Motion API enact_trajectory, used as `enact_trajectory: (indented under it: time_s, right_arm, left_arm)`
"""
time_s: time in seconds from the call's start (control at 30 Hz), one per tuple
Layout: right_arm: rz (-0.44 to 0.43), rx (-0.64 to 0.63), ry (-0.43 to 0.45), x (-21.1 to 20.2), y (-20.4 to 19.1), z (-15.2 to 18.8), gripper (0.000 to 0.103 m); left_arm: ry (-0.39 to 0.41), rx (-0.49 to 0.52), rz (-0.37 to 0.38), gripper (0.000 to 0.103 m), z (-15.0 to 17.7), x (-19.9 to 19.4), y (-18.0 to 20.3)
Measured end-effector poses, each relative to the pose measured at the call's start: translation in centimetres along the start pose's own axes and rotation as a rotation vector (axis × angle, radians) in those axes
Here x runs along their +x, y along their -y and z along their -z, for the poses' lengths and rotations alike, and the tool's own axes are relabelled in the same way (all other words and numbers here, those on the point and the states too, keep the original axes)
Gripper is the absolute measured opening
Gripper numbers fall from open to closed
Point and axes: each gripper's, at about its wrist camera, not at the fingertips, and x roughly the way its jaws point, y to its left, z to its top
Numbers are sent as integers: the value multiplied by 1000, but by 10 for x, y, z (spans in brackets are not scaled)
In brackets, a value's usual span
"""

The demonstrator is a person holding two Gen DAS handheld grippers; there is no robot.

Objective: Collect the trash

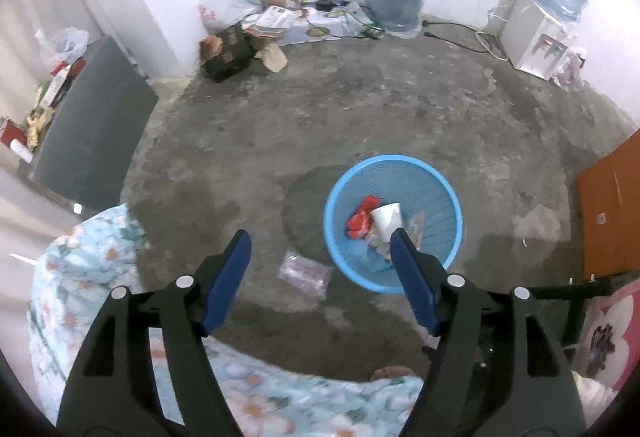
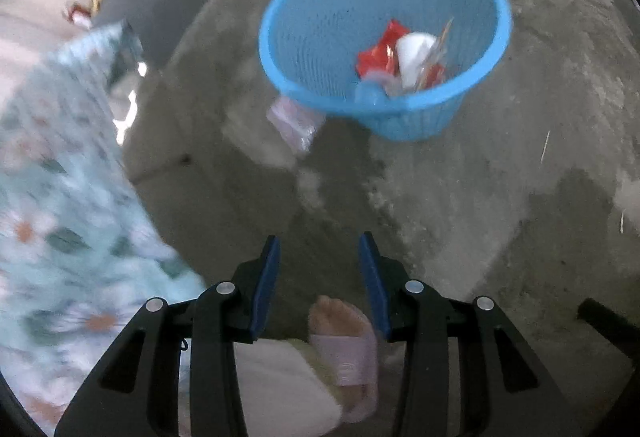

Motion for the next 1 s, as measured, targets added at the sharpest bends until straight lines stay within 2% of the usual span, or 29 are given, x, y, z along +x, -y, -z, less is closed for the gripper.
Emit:
enact_trajectory:
  time_s: [0.07, 0.17, 0.27, 0.33, 0.4, 0.5, 0.57, 0.67, 0.8, 0.9, 1.0]
  right_arm:
    - [48, -73, -15, 17, -13, -4, 42]
    - [147, -267, -31, 54, -54, -20, 50]
    - [193, -408, -46, 90, -91, -43, 56]
    - [211, -458, -43, 108, -109, -61, 58]
    - [233, -526, -33, 133, -134, -82, 72]
    - [287, -619, -37, 176, -165, -103, 86]
    - [321, -647, -56, 202, -174, -115, 88]
    - [423, -656, -109, 253, -176, -137, 89]
    - [481, -622, -152, 287, -169, -161, 89]
    - [457, -549, -201, 309, -162, -179, 92]
    - [454, -551, -234, 323, -156, -184, 92]
  left_arm:
    - [-4, -24, -6, 70, 2, -11, -17]
    - [-18, -51, -10, 70, 7, -27, -41]
    - [-29, -71, -11, 71, 14, -45, -63]
    - [-37, -76, -28, 71, 21, -60, -80]
    - [-38, -86, -41, 72, 28, -75, -95]
    - [-26, -125, -35, 76, 42, -102, -118]
    - [-28, -159, -29, 78, 53, -120, -133]
    - [-26, -215, -17, 81, 70, -148, -152]
    - [5, -274, -41, 83, 96, -190, -168]
    - [45, -295, -105, 83, 119, -223, -174]
    - [64, -356, -126, 84, 142, -240, -178]
